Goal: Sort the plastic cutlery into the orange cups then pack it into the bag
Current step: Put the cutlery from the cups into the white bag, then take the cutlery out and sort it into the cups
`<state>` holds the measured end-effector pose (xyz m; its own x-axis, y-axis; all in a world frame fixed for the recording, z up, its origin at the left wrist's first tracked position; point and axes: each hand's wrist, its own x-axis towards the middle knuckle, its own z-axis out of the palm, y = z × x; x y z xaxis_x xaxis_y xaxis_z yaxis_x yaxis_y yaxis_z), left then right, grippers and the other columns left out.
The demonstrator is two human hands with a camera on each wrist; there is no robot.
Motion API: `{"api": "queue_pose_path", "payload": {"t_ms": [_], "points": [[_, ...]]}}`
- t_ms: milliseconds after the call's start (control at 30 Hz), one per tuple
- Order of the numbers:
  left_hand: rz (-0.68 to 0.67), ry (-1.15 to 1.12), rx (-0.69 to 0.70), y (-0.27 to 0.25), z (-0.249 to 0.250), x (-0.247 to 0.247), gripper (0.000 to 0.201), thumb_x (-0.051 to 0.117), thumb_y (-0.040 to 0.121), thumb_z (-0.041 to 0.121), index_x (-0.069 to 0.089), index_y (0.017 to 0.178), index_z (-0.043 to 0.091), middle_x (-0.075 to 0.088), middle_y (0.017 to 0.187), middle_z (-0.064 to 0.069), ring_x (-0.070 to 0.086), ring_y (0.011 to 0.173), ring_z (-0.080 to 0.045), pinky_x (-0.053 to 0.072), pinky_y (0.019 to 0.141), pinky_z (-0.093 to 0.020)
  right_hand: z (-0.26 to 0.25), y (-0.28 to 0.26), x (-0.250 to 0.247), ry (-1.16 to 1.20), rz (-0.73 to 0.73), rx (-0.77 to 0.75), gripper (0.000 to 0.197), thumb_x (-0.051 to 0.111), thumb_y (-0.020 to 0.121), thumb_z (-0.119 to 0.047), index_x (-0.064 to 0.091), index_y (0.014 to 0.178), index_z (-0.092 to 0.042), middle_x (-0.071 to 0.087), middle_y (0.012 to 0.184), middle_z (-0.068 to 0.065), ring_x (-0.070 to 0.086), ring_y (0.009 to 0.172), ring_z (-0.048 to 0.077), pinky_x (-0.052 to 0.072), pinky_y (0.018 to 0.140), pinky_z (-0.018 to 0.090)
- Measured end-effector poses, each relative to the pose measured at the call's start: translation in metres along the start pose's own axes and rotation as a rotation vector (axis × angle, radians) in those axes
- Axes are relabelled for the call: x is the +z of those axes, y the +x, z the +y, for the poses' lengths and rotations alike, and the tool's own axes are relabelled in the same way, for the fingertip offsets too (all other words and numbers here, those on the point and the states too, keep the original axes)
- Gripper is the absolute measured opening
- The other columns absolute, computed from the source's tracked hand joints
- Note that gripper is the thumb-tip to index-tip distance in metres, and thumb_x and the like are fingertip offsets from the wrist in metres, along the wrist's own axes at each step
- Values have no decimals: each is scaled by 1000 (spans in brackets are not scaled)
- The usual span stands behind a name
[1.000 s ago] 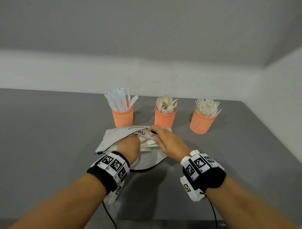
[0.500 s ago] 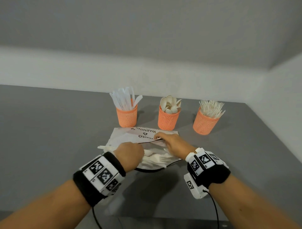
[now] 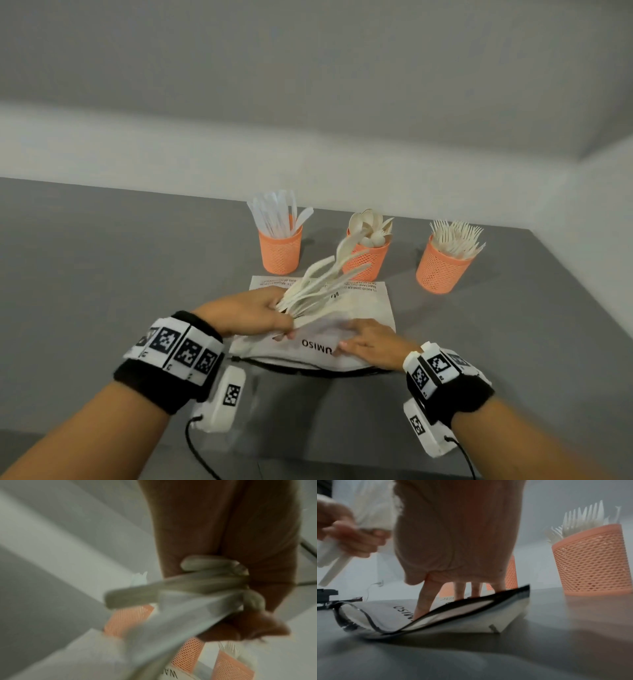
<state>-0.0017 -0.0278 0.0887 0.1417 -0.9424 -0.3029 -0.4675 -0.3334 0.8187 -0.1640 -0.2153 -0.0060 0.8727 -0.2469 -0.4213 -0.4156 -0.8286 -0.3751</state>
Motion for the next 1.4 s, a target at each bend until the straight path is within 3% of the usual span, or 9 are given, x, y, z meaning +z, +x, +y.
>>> {"api": "queue_pose_path", "payload": {"t_ms": [67, 200, 333, 467, 667, 800, 1133, 1267, 1400], "points": [[65, -296, 63, 12, 1, 9, 9, 60, 70, 14, 59, 71, 5, 53, 69, -12, 45, 62, -23, 38, 63, -33, -3, -2, 0, -69, -14, -10, 37, 37, 94, -50, 59, 121, -37, 28, 152, -3, 16, 141, 19, 14, 116, 47], [182, -878, 92, 35, 5, 25, 10, 56, 72, 3, 59, 81, 2, 59, 68, -7, 53, 55, -13, 48, 59, -23, -7, -4, -9, 81, 58, -54, 34, 50, 93, -36, 57, 124, -26, 45, 136, 6, 41, 128, 22, 30, 110, 34], [189, -970, 59, 51, 8, 31, 5, 59, 78, 0, 63, 81, 1, 60, 69, -7, 56, 56, -13, 50, 62, -24, -18, -9, -38, 409, 591, -89, 21, 52, 92, -12, 66, 107, -9, 66, 104, 8, 60, 98, 17, 46, 90, 27], [194, -971, 74, 62, 19, 33, 11, 50, 86, -6, 58, 88, 0, 59, 67, -6, 56, 57, -13, 51, 59, -23, -43, -21, -72, 620, 995, -244, 10, 57, 89, -11, 65, 93, -7, 58, 69, 0, 51, 62, 2, 39, 58, 10], [294, -848, 188, 76, 43, 33, 23, 47, 87, -10, 64, 92, 3, 64, 78, -11, 63, 68, -15, 52, 62, -23, -67, -6, -90, 608, 850, -231, 21, 68, 82, -16, 51, 96, -18, 50, 61, -7, 53, 47, -1, 46, 55, 20], [269, -912, 259, 82, 51, 26, 28, 44, 89, -11, 59, 108, 2, 71, 78, 2, 65, 66, -7, 51, 60, -20, -64, -3, -102, 602, 847, -248, 20, 63, 85, -14, 54, 103, -10, 47, 63, -10, 50, 51, 0, 50, 57, 23], [327, -952, 250, 96, 58, 18, 31, 40, 87, -15, 62, 99, 3, 71, 79, -6, 69, 74, -17, 56, 63, -25, -56, 16, -115, 423, 836, -238, 18, 50, 90, -17, 52, 105, -8, 48, 66, -11, 47, 63, 0, 38, 61, 3], [342, -992, 260, 95, 50, 15, 31, 39, 86, -15, 62, 100, 1, 72, 80, -6, 70, 74, -17, 56, 63, -26, -66, 25, -113, 454, 817, -274, 21, 47, 94, -28, 52, 98, -8, 54, 71, -3, 53, 67, 8, 41, 62, 20], [298, -1013, 281, 94, 41, 4, 27, 41, 89, -7, 64, 98, 4, 73, 79, -6, 70, 72, -16, 57, 63, -26, -76, 31, -116, 370, 868, -269, 21, 37, 96, -14, 41, 76, -8, 37, 61, -5, 35, 55, 5, 26, 57, 27]]}}
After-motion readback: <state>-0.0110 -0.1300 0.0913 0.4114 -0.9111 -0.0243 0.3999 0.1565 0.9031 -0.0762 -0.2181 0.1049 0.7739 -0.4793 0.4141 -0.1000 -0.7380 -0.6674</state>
